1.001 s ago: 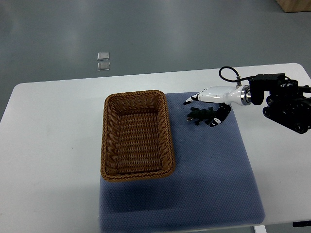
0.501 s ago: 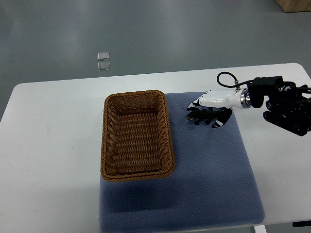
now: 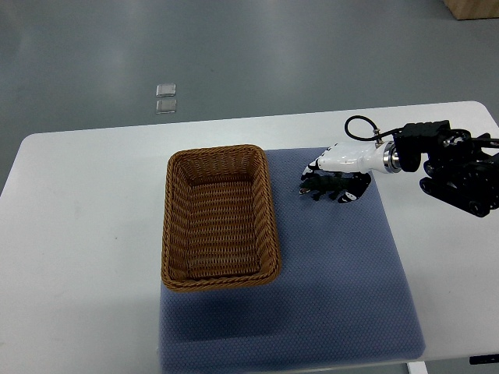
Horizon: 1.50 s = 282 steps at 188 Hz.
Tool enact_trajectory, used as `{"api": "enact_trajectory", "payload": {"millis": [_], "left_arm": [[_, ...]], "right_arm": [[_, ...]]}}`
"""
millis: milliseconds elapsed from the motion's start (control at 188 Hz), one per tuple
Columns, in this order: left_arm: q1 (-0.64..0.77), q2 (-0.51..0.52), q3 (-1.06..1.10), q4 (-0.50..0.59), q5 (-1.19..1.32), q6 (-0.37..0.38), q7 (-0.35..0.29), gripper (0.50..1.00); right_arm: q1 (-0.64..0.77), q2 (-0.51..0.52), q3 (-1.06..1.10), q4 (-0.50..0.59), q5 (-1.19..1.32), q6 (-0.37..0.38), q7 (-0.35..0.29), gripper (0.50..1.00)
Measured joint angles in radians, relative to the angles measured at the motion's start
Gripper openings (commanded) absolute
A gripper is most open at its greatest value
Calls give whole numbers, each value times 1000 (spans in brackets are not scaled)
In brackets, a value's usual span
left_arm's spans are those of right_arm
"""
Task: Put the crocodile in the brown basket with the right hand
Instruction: 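Close the right hand fingers around the crocodile and lift it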
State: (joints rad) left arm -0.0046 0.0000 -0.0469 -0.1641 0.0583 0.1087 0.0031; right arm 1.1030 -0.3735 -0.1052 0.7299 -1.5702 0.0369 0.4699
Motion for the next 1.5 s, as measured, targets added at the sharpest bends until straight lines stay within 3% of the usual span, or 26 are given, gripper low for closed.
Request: {"api": "enact_trajectory", "payload": {"millis": [309,506,1044,1283,1390,1502], "left_arm": [[0,0,0,0,0,0,0,1000],[0,0,0,0,0,0,0,1000],[0,0,0,0,0,0,0,1000],[0,0,0,0,0,0,0,1000],[0,0,0,0,0,0,0,1000],[0,0,0,0,0,0,0,1000]], "right_arm": [[4,10,-32,-26,-1,-16,0,799],[4,10,-34,-28,-1,-26,1,754],[7,10,-33,-29,1,-35,0,535],[8,7,-33,-29,2,-43,-1,529],[8,8,-33,-31,2,-46,-1,572],[7,8,-33,-31,3,-46,-1,574]]}}
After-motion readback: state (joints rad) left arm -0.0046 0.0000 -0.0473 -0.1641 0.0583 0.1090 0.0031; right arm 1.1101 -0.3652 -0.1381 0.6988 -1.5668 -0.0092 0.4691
